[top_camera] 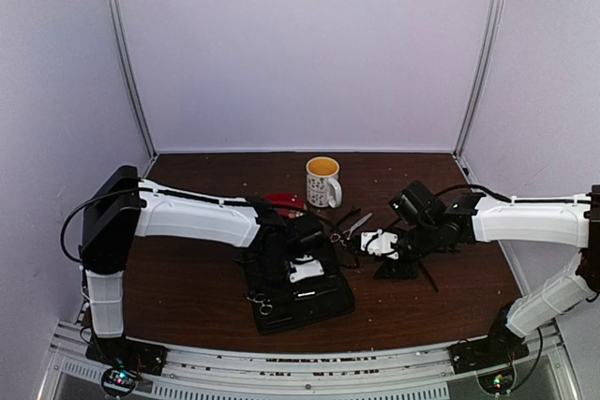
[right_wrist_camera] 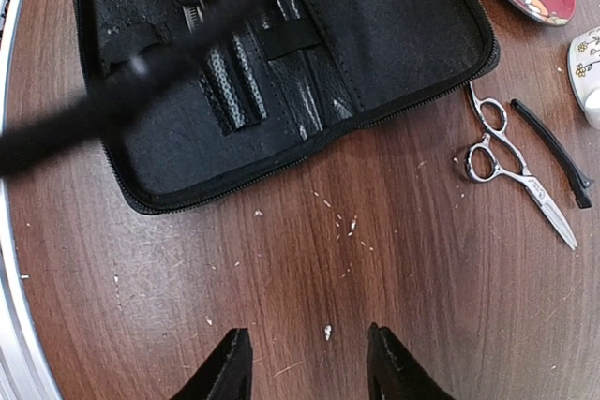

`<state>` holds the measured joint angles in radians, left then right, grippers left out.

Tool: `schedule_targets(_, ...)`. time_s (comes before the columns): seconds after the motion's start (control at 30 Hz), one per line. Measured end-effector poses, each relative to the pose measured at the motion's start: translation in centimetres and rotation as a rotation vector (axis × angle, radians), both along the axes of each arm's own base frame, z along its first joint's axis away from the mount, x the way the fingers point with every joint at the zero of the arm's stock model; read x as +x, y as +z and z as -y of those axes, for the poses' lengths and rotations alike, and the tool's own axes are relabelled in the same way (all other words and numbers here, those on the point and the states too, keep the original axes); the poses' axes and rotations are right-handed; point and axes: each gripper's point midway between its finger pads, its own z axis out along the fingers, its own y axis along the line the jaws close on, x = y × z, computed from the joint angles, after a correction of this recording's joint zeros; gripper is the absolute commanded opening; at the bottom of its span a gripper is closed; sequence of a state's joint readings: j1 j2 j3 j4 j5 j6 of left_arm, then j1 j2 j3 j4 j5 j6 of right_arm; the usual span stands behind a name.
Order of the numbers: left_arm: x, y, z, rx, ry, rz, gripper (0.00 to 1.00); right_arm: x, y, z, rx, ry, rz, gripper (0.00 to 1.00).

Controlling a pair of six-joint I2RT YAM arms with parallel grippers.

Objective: Sort the hair-cutting tools

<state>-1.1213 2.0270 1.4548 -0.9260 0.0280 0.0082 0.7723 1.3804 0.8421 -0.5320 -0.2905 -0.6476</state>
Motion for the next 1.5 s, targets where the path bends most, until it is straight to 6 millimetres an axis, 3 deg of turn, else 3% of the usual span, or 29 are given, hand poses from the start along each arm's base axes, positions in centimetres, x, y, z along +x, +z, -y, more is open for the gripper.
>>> schedule_targets(0.1, -0.3, 0.8, -0.7, -0.015, 0.003, 0.008, 0.32, 0.1, 0.1, -0.1, 0.002, 0.0, 0.003, 0.42)
schedule_targets(0.37, -0.4, 5.3, -2.8, -0.093, 0.034, 0.089, 0.32, 0.0, -0.2, 0.0, -0.006, -0.001, -0.005, 0.43)
schedule_targets(0.57, -1.4, 2.7, -5.6, -0.024, 0.057, 0.065, 0.33, 0.2, -1.1, -0.2, -0.025, -0.009, -0.033, 0.44)
schedule_targets(0.7, -1.7, 1.5, -6.3, -0.011, 0.065, 0.058, 0.32, 0.4, -1.8, -0.5, -0.038, -0.015, -0.059, 0.44)
schedule_targets(1.5, -0.6, -0.3, -4.7, -0.062, 0.092, 0.061, 0.2, 0.2, -2.7, -0.4, -0.068, -0.017, -0.095, 0.44)
